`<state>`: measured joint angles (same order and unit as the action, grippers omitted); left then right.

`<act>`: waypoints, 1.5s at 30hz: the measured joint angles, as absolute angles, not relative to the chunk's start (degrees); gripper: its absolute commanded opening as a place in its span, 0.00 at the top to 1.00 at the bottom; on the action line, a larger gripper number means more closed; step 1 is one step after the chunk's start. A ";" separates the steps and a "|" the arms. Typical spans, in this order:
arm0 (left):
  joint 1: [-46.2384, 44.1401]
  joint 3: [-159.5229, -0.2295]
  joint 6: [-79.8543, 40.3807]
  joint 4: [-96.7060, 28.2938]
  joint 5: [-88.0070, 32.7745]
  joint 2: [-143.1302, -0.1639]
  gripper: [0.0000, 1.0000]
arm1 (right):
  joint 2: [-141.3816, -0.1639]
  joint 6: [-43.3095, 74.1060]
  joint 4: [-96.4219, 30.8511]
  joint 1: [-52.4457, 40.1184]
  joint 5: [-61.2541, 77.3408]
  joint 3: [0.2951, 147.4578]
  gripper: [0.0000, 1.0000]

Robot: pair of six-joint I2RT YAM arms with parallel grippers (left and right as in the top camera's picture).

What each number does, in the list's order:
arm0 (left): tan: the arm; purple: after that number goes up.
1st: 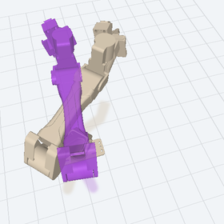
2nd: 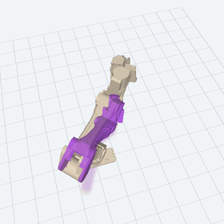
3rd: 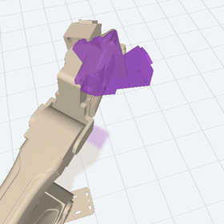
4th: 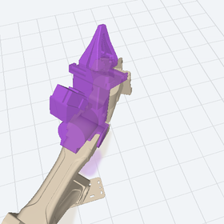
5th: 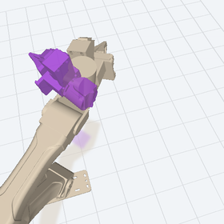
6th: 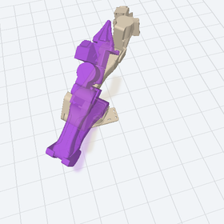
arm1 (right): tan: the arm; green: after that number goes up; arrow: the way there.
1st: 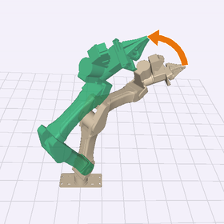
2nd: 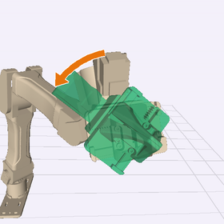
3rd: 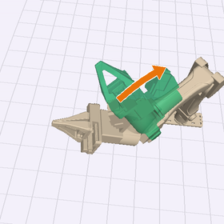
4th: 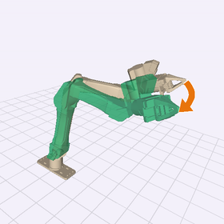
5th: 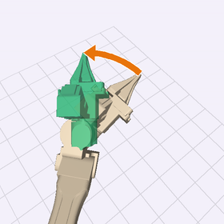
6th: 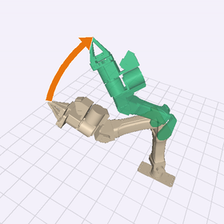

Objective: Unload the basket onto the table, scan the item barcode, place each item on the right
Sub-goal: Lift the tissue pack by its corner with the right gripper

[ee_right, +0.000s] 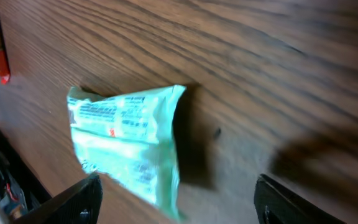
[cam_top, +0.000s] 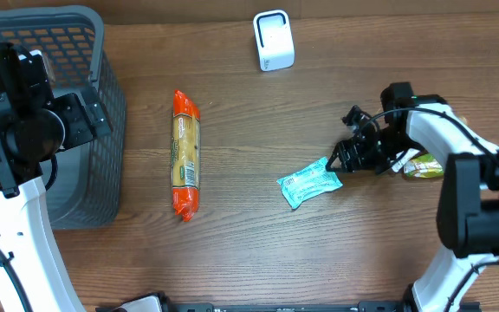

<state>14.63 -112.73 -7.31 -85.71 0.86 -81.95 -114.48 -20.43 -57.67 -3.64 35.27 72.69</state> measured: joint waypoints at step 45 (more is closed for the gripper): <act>14.63 -112.73 -7.31 -85.71 0.86 -81.95 0.00 | -84.29 -5.82 -55.86 -9.43 46.30 69.43 0.96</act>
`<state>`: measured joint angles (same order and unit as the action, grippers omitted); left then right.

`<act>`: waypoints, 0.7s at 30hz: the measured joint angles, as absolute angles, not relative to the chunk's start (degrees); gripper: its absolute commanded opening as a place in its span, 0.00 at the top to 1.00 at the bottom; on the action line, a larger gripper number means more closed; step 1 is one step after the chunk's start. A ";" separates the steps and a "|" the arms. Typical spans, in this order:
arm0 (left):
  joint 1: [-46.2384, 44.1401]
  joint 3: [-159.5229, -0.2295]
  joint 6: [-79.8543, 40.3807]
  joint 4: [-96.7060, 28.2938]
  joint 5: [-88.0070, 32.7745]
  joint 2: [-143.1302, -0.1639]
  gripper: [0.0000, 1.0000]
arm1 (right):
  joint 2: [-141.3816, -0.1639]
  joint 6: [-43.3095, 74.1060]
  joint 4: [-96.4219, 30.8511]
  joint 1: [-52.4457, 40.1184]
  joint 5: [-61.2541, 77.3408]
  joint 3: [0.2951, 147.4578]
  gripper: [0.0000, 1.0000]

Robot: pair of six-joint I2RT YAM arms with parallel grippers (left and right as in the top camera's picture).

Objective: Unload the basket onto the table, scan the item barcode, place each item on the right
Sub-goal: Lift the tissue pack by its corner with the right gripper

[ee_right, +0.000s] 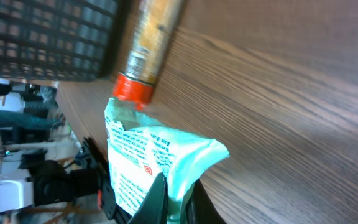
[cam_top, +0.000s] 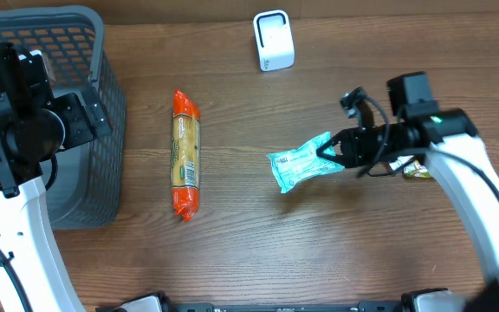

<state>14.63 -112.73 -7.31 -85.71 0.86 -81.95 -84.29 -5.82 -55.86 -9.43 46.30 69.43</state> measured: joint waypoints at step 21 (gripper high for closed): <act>14.63 -112.73 -7.31 -85.71 0.86 -81.95 0.00 | -70.50 2.59 -61.73 -9.41 46.04 78.13 0.96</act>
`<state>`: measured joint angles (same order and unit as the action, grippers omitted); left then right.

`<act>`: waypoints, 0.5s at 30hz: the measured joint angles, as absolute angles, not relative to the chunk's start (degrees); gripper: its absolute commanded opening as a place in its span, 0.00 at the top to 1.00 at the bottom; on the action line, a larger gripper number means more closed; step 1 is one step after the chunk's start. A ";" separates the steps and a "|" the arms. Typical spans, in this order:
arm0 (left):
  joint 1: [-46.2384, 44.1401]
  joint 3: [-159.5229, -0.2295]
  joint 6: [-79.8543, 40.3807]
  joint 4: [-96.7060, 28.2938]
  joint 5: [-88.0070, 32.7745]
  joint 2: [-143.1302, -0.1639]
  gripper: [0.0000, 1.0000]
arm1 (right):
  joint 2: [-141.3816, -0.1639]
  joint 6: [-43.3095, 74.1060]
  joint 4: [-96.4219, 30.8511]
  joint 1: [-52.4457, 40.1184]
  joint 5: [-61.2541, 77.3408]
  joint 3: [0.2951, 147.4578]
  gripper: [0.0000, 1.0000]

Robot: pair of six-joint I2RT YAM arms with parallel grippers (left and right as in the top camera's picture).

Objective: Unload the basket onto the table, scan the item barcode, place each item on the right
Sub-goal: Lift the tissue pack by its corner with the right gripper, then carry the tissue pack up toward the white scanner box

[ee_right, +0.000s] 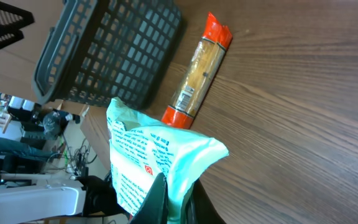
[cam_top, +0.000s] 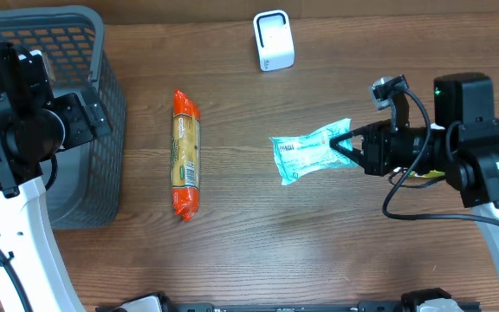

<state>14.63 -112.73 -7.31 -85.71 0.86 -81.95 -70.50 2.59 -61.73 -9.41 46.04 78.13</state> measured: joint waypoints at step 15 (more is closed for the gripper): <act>14.63 -112.73 -7.31 -85.71 0.84 -81.95 0.00 | -70.50 3.60 -64.62 -9.43 46.02 81.65 0.96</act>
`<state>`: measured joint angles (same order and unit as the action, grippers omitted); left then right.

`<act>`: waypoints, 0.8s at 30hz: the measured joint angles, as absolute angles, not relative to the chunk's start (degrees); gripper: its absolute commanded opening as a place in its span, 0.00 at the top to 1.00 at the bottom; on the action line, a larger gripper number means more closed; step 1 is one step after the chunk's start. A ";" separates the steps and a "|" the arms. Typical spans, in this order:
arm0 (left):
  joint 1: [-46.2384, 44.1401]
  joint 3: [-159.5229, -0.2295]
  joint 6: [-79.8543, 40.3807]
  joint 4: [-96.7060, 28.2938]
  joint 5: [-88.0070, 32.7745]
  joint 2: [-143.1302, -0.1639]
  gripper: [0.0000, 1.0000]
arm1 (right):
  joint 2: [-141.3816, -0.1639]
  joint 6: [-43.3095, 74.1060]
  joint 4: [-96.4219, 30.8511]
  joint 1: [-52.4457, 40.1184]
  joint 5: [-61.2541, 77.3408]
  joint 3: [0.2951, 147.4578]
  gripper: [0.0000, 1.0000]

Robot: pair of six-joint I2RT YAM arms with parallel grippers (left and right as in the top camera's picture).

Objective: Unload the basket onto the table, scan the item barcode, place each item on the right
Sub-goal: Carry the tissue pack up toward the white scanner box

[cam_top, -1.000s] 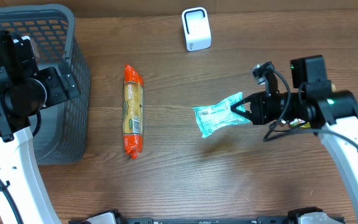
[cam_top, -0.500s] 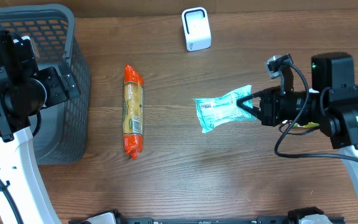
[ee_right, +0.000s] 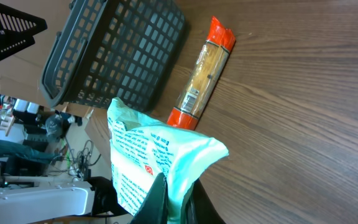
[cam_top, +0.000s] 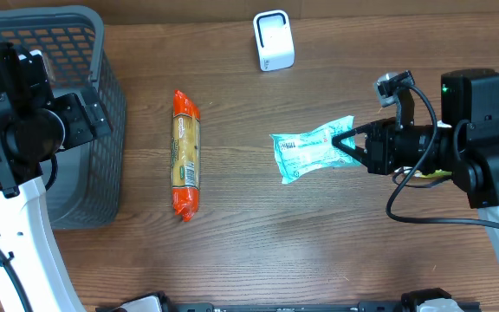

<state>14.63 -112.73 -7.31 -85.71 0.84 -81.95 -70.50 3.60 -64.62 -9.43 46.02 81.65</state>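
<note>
My right gripper (cam_top: 343,141) is shut on one end of a light green printed packet (cam_top: 310,148), holding it in the air over the middle right of the table. In the right wrist view the packet (ee_right: 148,162) fills the lower centre, pinched between the dark fingers (ee_right: 157,199). A white barcode scanner (cam_top: 273,40) stands at the table's far edge, above and left of the packet. My left arm (cam_top: 24,121) sits at the far left by the basket; its fingers are out of view.
A long orange-capped noodle packet (cam_top: 185,154) lies on the wood left of centre. A grey mesh basket (cam_top: 76,78) stands at the far left. A yellow-green item (cam_top: 427,173) lies under my right arm.
My right arm has shifted slightly to the right and up, with the green packet still pinched. Nothing else has moved.
The green packet first lay flat on the table with my right gripper open beside it. Then the gripper was shut on its end and it was off the wood. After that it hung higher above the table, as it does now.
</note>
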 measured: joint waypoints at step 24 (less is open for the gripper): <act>14.63 -112.73 -7.31 -85.71 0.86 -81.95 0.00 | -72.31 6.79 -64.34 -7.16 46.06 81.65 0.96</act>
<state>14.63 -112.73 -7.31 -85.71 0.86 -81.95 -72.31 6.79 -64.34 -7.16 46.06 81.65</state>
